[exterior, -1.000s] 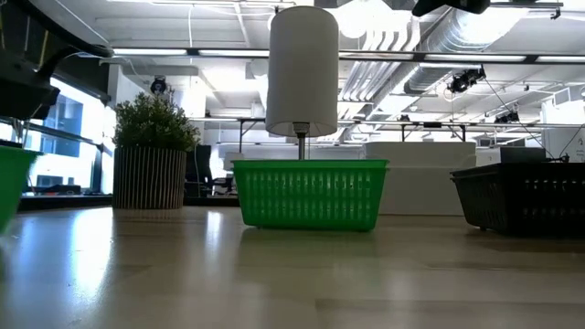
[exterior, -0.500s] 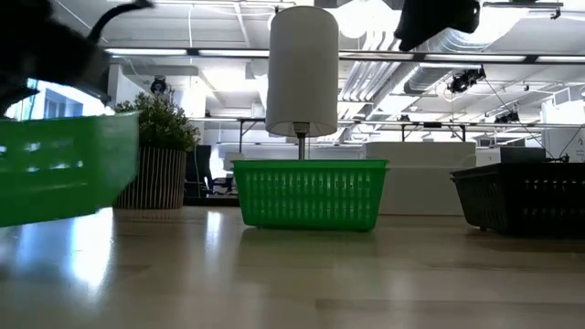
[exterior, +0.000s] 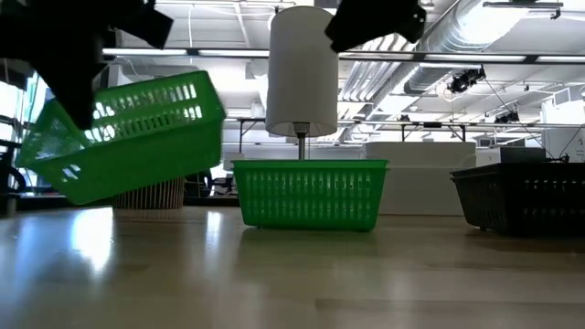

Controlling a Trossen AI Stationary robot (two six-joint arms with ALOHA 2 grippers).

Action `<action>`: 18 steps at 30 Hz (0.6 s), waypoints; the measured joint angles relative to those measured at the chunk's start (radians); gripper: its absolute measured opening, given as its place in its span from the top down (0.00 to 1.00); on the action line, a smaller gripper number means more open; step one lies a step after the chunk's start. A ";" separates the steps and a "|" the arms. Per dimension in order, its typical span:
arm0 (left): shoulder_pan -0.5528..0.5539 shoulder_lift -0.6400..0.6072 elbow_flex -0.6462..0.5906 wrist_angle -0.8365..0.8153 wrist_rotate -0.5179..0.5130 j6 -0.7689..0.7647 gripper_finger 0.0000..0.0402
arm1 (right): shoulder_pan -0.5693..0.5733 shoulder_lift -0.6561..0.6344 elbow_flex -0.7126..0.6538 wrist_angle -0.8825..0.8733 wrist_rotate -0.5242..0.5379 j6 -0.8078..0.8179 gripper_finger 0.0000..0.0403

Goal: Stack baskets by color
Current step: Stack the green bin on top of the stacked green bins

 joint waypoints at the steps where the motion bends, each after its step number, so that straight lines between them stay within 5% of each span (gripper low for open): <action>1: 0.007 0.000 0.005 -0.005 -0.014 -0.003 1.00 | 0.000 0.013 0.000 0.028 0.007 -0.017 0.77; 18: 0.032 0.000 0.015 -0.123 -0.162 -0.102 1.00 | -0.009 0.137 0.000 0.364 0.134 -0.340 0.77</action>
